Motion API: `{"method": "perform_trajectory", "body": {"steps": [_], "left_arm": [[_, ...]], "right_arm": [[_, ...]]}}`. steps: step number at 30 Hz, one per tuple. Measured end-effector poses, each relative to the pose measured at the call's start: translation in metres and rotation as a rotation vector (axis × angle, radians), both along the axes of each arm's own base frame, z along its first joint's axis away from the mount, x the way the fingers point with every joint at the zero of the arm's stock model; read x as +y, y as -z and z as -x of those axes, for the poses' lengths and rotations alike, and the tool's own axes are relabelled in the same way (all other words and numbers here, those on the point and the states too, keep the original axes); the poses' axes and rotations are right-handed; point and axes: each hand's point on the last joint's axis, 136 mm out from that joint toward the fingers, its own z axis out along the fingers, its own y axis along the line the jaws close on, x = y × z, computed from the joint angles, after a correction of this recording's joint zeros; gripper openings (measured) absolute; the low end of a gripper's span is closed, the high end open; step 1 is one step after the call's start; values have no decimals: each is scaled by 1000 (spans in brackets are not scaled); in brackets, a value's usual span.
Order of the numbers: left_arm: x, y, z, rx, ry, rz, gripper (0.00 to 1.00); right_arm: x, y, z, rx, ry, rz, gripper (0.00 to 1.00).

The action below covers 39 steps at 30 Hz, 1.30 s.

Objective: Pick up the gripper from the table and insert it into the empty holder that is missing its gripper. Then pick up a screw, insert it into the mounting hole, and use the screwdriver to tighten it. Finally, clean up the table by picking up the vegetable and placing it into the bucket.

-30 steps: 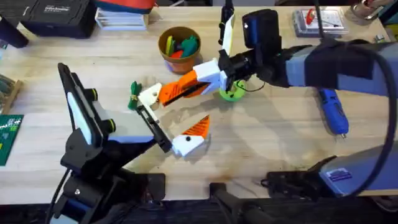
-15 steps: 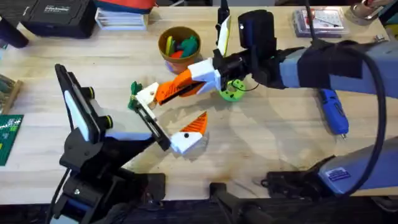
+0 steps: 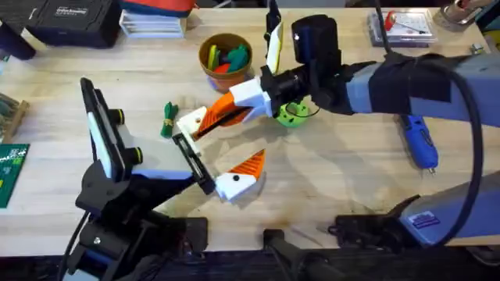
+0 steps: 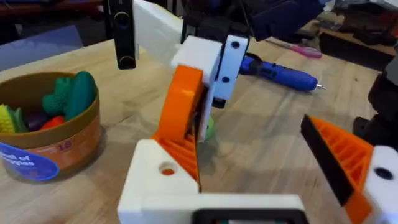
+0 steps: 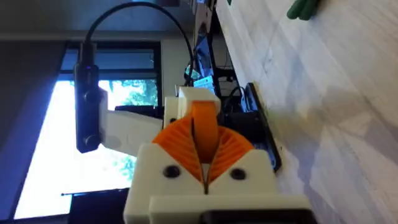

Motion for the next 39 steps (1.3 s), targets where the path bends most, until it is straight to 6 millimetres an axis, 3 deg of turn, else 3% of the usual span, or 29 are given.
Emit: {"method": "perform_trajectory", "body": {"steps": [23,39], "left_arm": [[3,1,-3,-4,-22,-6,986],[-2,0,4,-12,28,-9,986]], "right_arm": [[7,-3,-2,-32,16,-5,8],[8,-3,0,-67,2,-18,178]]}}
